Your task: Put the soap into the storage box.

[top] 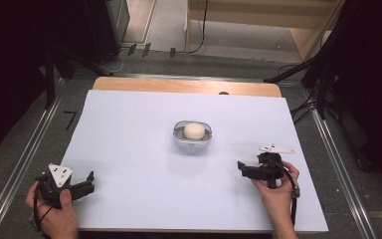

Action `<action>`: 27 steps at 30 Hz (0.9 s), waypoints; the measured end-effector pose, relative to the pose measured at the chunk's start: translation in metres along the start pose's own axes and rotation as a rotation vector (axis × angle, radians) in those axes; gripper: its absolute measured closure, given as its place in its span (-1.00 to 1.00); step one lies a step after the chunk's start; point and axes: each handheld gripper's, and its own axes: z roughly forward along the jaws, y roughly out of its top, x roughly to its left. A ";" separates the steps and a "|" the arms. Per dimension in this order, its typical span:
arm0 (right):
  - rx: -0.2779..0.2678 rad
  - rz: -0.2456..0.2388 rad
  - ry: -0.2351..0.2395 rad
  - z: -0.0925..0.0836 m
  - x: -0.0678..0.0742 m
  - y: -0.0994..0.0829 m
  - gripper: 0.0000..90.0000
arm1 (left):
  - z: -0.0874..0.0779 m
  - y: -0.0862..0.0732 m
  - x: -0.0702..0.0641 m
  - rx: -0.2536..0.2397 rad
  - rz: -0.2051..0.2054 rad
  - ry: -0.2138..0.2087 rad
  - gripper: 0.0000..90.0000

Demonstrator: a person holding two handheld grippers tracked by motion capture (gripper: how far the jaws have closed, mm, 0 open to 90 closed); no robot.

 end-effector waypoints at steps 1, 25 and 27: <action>-0.004 0.005 -0.004 -0.001 -0.002 -0.002 -0.70 | 0.000 0.000 0.000 0.000 0.000 -0.001 -1.00; -0.002 0.047 -0.069 -0.030 -0.047 -0.029 -0.70 | 0.000 0.000 0.000 -0.002 0.001 0.001 -1.00; -0.005 0.053 -0.073 -0.032 -0.050 -0.030 -0.70 | 0.000 0.000 0.000 0.001 0.003 0.001 -1.00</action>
